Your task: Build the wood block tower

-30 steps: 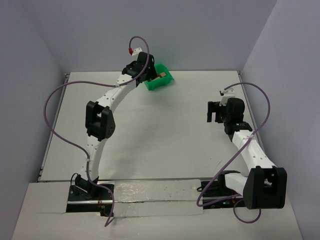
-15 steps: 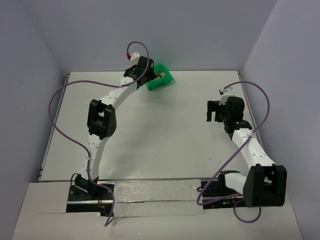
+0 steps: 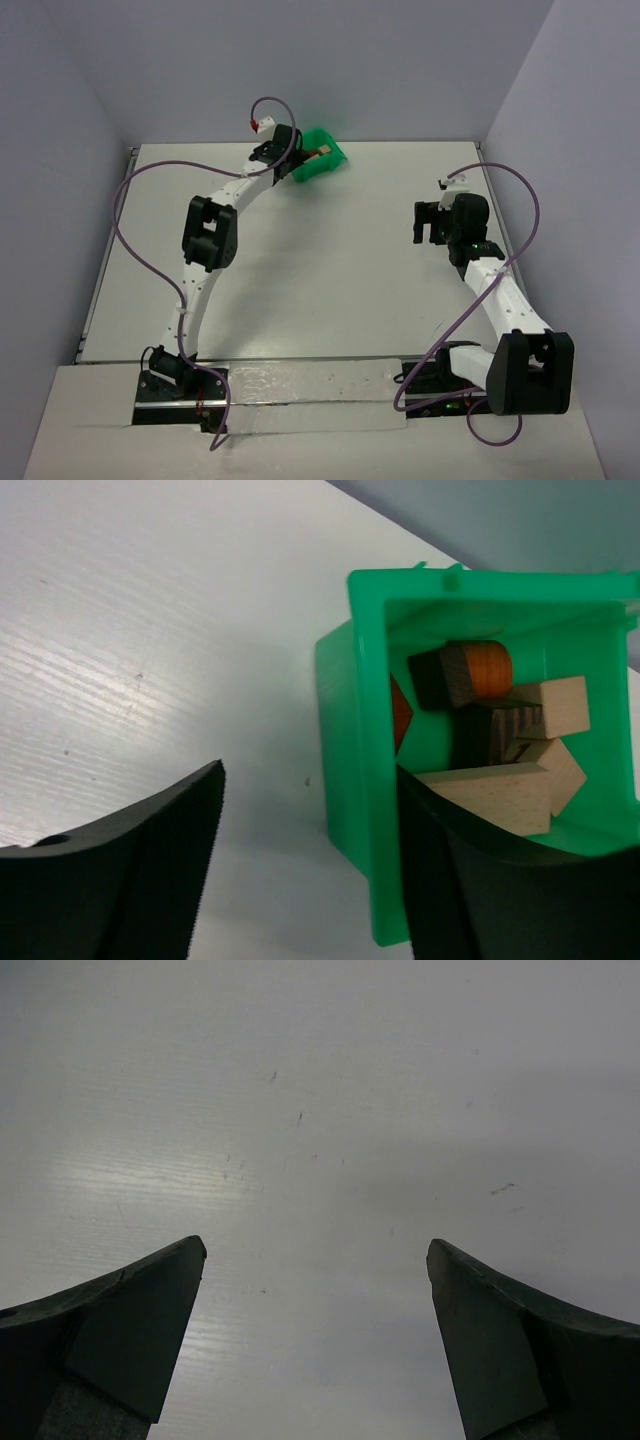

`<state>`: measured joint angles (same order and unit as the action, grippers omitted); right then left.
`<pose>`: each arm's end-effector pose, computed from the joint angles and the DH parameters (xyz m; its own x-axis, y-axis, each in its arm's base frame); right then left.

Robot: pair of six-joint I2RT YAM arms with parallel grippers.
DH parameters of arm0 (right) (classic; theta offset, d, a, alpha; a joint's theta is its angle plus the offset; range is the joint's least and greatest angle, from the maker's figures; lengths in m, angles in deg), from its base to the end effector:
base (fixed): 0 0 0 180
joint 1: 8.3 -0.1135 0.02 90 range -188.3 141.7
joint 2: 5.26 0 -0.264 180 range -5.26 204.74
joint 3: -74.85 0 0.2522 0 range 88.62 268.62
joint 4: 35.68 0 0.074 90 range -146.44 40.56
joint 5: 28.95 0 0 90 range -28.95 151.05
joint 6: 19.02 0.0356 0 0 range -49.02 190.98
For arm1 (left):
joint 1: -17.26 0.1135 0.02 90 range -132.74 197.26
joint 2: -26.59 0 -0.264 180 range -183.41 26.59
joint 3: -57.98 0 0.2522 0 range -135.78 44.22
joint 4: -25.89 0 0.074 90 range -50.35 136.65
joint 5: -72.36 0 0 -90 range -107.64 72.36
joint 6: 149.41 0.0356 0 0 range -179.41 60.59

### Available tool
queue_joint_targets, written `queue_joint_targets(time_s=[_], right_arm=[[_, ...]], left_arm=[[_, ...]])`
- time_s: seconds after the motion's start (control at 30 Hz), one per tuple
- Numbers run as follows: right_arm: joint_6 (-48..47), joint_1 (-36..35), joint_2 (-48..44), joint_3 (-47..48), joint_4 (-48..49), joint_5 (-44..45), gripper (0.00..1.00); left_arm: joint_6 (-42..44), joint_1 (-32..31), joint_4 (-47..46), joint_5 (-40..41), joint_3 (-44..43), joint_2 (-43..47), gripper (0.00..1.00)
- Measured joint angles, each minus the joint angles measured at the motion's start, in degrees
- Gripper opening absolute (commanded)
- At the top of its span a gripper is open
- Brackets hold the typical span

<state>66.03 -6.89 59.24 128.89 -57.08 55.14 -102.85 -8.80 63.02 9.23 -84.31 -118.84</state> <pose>0.2473 -0.0024 0.2482 -0.5203 -0.0730 -0.8509 -0.1082 0.9939 -0.0191 0.5190 -0.2359 0.1811 -0.4781 -0.4490 -0.7549 -0.3397 0.8871 -0.3125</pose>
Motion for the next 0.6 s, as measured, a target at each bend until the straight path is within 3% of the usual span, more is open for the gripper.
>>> queue_joint_targets(time_s=[0.2, 0.33, 0.37, 0.6], right_arm=[[0.01, 0.0, 0.0, 0.02, -0.14, -0.02, 1.0], [0.01, 0.02, 0.0, 0.1, -0.19, -0.29, 1.0], [0.02, 0.02, 0.0, 0.16, -0.22, -0.38, 1.0], [0.02, 0.02, -0.56, 0.26, -0.44, -1.06, 1.0]], left_arm=[[0.64, 0.02, -2.56, -1.02, 2.26, 0.69, 0.37], [2.35, 0.76, -1.44, -2.85, 5.13, 2.66, 0.06], [2.95, 1.07, -0.88, -3.24, 5.68, 3.12, 0.02], [11.1, 4.74, 3.84, -7.53, 13.49, 9.7, 0.0]])
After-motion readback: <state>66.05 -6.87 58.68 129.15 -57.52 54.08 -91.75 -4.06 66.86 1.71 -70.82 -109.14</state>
